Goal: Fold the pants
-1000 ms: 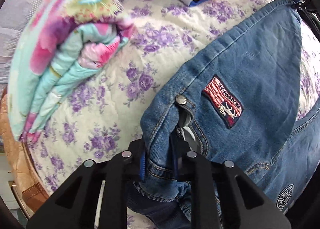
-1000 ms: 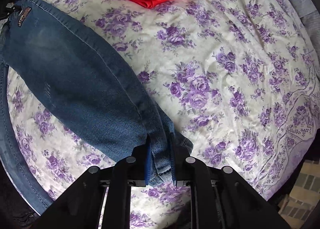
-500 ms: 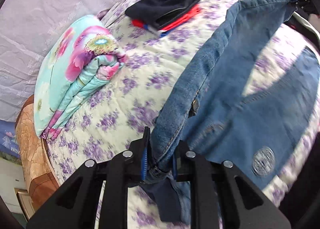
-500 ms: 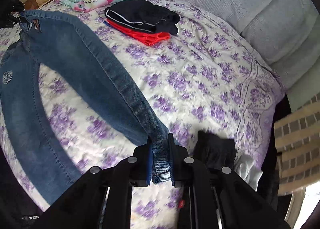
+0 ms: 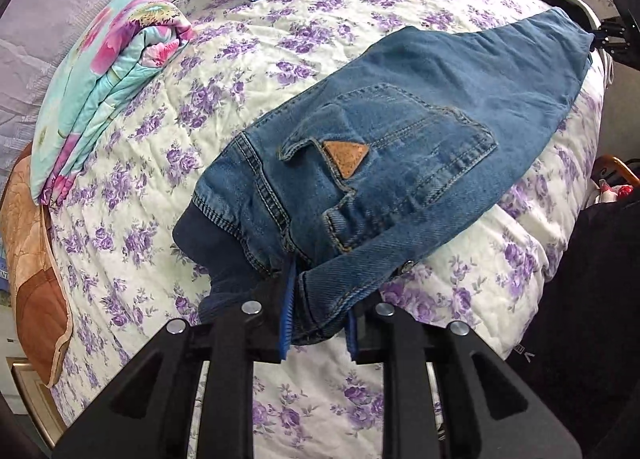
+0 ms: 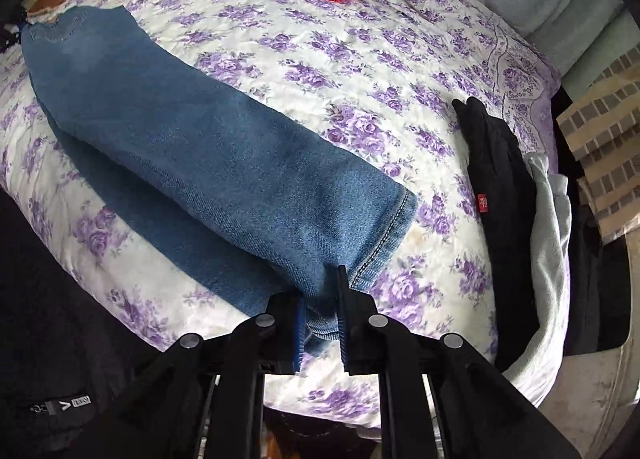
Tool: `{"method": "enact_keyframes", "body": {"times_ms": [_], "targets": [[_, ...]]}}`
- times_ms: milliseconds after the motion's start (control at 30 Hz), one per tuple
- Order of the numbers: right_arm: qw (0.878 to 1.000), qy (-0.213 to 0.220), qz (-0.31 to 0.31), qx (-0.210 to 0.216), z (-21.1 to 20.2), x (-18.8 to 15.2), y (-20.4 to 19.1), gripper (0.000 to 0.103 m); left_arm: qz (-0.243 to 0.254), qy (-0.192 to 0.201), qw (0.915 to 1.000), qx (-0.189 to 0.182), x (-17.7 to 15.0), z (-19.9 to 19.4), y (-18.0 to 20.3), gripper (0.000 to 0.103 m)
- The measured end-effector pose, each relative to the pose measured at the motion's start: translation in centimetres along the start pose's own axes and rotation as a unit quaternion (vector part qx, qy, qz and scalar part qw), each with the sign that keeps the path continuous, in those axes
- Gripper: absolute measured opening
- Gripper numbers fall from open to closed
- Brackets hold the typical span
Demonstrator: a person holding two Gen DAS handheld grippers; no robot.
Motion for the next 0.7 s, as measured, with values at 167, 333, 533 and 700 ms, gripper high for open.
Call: {"method": "enact_keyframes", "body": {"times_ms": [167,333,533,700], "targets": [[0.999,-0.02,-0.015,-0.02,1.5,-3.0,-2.1,0.015,0.046,-0.01,0.9986,0.025,-0.8,0.3,1.1,0.025],[0.998,-0.041,0.009,-0.051,2.2,-4.1,-2.5,0.081,0.07,-0.041,0.9967,0.008,-2.8,0.5,2.7,0.057],[0.978,0.018,0.187,0.088,-2.6,-4.1,1.5,0.081,0.023,-0.022,0.9994,-0.015,-5.0,-4.6,2.1,0.066],[0.918,0.066,0.35,0.174,-2.1,-2.1,8.2,0.081,-0.026,0.049,0.9984,-0.015,-1.6,-8.1,1.1,0.08]]}}
Point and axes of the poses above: each gripper's, at about its wrist camera, not at the fingertips, and z roughly the way its jaws point, y to its right, x to its top, the point moved 7 cm from there along z, roughly the way its jaws point, and after that the axes turned 2 degrees about z, right-handed, at the moved point
